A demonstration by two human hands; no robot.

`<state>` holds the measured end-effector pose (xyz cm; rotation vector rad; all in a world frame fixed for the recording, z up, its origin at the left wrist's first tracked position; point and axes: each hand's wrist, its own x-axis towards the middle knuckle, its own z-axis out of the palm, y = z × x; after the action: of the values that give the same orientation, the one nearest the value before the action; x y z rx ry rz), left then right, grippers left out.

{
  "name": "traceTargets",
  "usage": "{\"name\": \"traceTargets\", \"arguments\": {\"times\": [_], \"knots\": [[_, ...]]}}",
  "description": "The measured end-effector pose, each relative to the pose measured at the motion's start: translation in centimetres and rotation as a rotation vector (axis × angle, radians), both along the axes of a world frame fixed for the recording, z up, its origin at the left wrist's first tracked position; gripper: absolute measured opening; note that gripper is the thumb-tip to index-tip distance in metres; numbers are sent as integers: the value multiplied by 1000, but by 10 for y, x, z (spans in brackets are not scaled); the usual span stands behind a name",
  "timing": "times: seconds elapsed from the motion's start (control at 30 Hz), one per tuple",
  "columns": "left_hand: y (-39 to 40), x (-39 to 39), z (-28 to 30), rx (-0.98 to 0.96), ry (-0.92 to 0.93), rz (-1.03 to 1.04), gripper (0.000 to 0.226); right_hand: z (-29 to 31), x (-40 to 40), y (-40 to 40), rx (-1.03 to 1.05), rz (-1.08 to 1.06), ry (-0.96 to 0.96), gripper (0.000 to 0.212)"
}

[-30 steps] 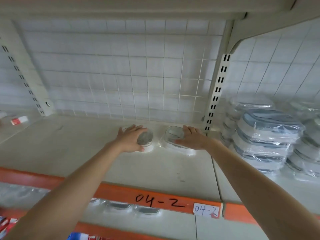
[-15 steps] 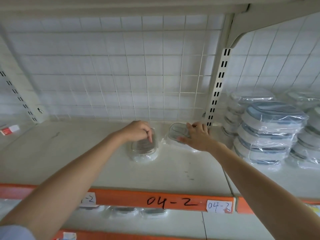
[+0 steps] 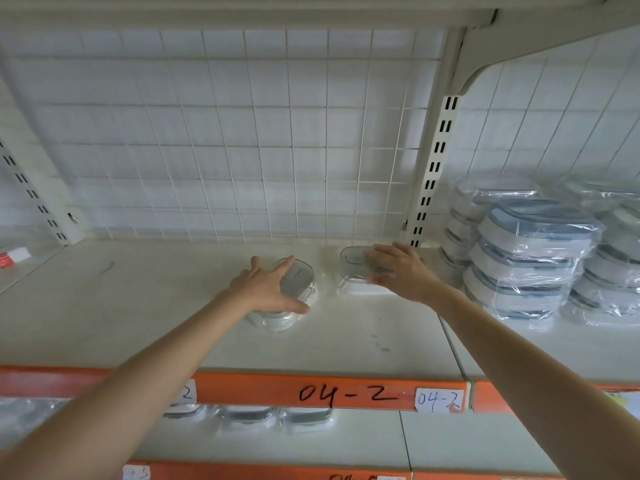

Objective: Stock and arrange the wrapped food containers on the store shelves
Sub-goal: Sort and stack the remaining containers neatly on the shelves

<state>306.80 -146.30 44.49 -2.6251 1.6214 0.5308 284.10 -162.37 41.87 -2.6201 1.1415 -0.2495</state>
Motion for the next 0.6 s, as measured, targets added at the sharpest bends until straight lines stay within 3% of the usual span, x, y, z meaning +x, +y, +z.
{"name": "traceTargets", "arguments": {"times": [0.13, 0.23, 0.3, 0.37, 0.43, 0.53, 0.6], "knots": [[-3, 6, 9, 25, 66, 18, 108, 1, -3, 7, -66, -44, -10, 54], [-8, 0, 9, -9, -27, 69, 99, 17, -1, 18, -140, -10, -145, 54], [-15, -11, 14, -79, -16, 96, 99, 28, 7, 34, -68, 60, -204, 55], [-24, -21, 26, -175, 69, 99, 90, 33, 19, 53, 79, 108, -144, 65], [-34, -25, 34, -200, 22, 62, 72, 29, 33, 69, 149, 78, -44, 75], [-40, -21, 37, -200, -146, -8, 58, 21, 51, 91, -33, 56, 146, 89], [-41, -12, 32, -228, -117, 10, 48, 22, 56, 96, -67, 80, 191, 92]]}}
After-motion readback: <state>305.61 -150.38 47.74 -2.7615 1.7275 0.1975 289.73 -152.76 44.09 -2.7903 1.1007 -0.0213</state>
